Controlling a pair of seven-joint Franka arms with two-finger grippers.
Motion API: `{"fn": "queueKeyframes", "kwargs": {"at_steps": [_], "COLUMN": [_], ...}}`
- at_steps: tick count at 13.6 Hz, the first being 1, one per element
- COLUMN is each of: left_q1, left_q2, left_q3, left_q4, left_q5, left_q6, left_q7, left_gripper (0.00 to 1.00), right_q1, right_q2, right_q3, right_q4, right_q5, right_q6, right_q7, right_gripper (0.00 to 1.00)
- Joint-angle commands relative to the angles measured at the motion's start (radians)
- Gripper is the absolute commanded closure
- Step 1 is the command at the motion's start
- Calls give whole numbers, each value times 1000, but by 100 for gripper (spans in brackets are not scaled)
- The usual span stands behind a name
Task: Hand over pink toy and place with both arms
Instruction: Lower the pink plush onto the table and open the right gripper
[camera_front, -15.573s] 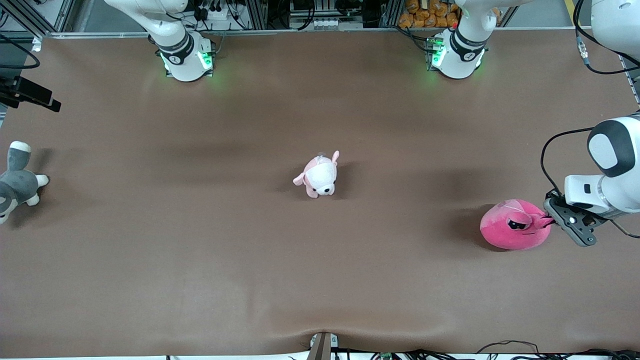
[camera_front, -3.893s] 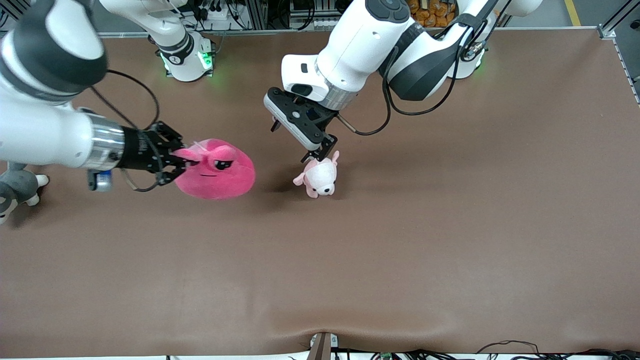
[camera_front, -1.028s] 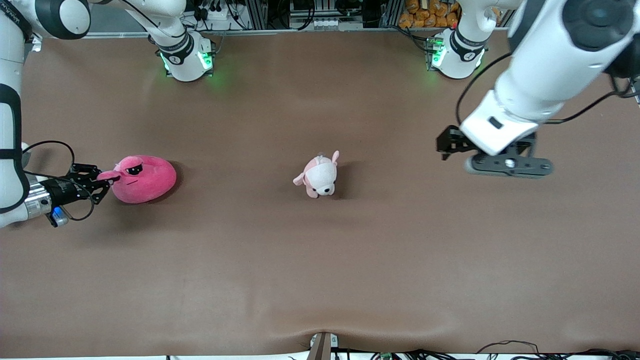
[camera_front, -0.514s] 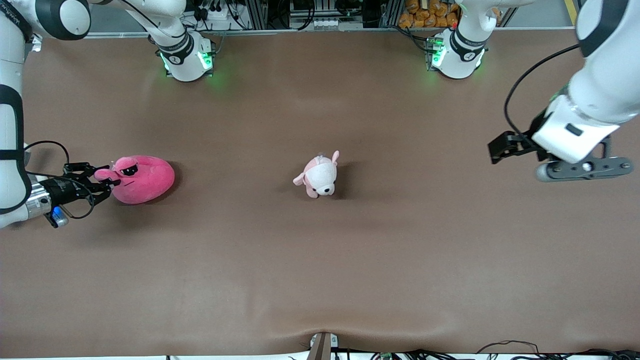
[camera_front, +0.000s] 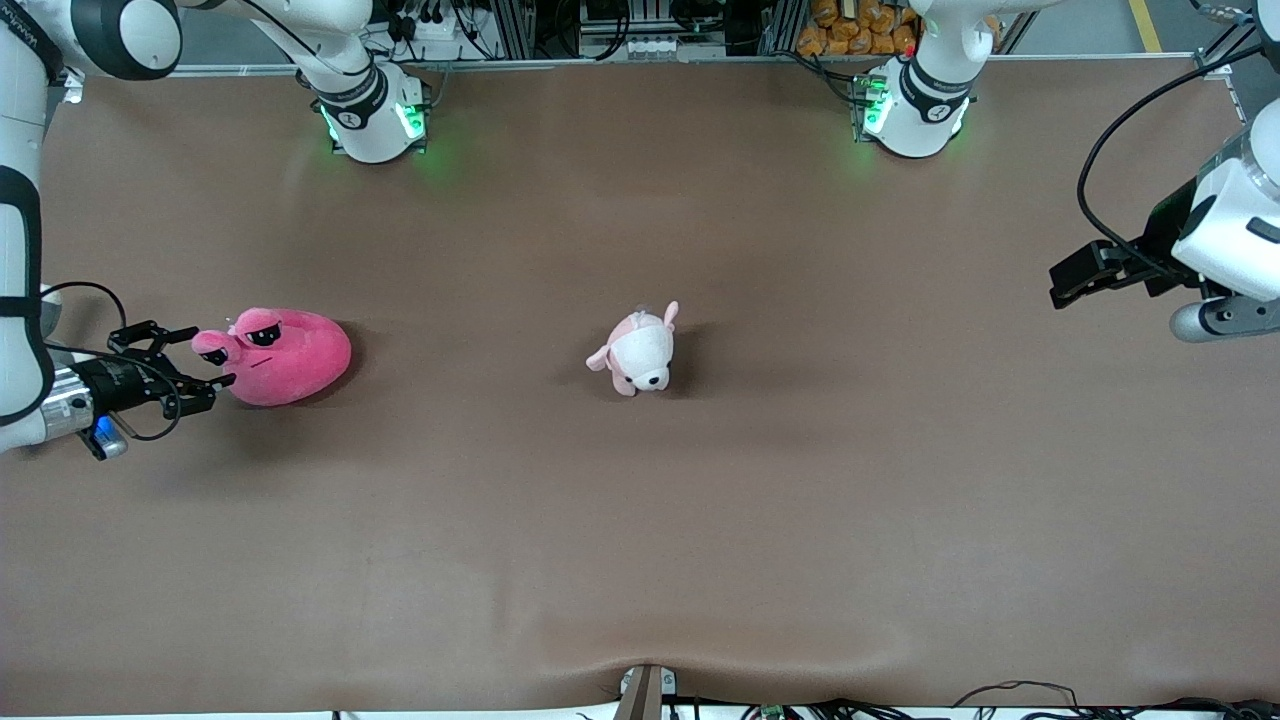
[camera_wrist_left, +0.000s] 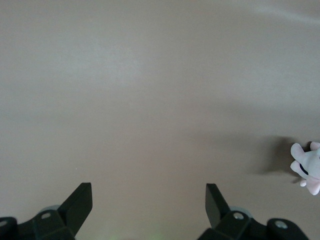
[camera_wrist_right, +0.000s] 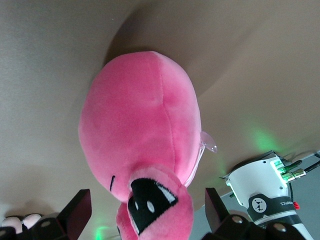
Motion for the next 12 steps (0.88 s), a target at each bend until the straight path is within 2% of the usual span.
{"fn": "queueKeyframes", "kwargs": {"at_steps": [1,3,7,9,12], "left_q1": [38,43,43,46,61], "left_q2": [-35,-32,-28,-28,-25], "left_q3": [-10,-10,-10,-8,-4], "left_q4": [-33,-33,-33,-33,-33], "left_q5": [-30,-30,-29,-29,-32], "left_q6": [-9,-9,-9,-9,-9], "left_q7": [3,3,11,27,63], "left_gripper": [0,0,0,0,0], "right_q1": [-12,-24,-24,-7,60], "right_q2": [-35,-58,-133,-177,-240], "right_q3": [15,15,23,24,23], "right_q4": [7,7,6,6,0], "right_q5": [-16,-16,-14,-11,-14], "right_q6": [-19,-57,-47,-24,32], "right_q7": [-10,-34,-136,-246,-275], "right_gripper": [0,0,0,0,0]}}
